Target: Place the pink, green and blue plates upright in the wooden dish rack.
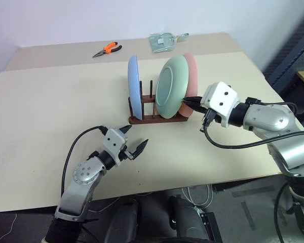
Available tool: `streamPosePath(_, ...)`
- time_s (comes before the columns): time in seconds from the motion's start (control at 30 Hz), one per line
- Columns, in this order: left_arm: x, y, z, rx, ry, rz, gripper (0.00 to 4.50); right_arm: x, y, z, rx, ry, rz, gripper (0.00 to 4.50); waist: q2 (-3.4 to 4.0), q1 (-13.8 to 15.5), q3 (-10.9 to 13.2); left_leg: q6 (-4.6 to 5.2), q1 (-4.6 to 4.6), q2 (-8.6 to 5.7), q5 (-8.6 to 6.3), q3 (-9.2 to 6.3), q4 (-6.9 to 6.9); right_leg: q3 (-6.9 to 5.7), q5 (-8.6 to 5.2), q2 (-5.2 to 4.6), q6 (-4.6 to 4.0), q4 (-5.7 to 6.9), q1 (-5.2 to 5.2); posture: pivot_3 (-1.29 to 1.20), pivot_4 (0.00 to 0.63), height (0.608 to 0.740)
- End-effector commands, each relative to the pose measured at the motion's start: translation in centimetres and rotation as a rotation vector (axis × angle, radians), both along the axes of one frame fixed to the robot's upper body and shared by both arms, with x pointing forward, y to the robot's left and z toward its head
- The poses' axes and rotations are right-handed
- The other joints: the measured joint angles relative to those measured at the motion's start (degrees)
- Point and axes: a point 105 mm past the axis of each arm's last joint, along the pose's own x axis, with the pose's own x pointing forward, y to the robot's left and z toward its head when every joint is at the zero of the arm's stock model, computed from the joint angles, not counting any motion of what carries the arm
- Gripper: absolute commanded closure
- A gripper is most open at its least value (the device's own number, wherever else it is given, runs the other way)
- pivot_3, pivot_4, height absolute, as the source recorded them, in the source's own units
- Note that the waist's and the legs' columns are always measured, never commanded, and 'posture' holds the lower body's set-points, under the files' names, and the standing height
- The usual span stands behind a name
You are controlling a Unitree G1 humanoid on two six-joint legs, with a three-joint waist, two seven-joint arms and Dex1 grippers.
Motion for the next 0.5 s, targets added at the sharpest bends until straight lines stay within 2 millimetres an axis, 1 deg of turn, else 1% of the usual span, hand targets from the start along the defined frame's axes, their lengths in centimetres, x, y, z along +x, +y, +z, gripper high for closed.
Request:
streamPosePath(0.03,-0.35,-0.12,0.72,-0.011,-0.022,-0.012,0.38,0.12,-0.28,0.18,-0.037,-0.046,-0.02,4.41,0.0,0.09,0.0,0.0,0.0,0.0,0.0,0.0,0.0,0.0,0.0,0.0,-0.01,0.0,0.0,0.0,0.15,0.739)
streamPosePath(0.27,-0.75,-0.22,0.46,-0.017,-0.01,-0.015,0.38,-0.05,-0.4,-0.75,-0.094,-0.044,-0.017,4.41,0.0,0.16,0.0,0.0,-0.01,0.0,0.0,-0.01,0.01,0.0,0.0,0.01,-0.01,0.0,0.0,0.0,0.15,0.739)
streamPosePath(0.5,-0.76,-0.29,0.18,-0.018,-0.002,-0.013,0.38,-0.19,-0.43,-0.59,-0.119,-0.052,-0.014,4.41,0.0,0.19,0.0,0.0,-0.01,0.0,0.0,-0.01,0.02,-0.01,0.0,0.01,0.0,0.0,0.0,0.0,0.15,0.739)
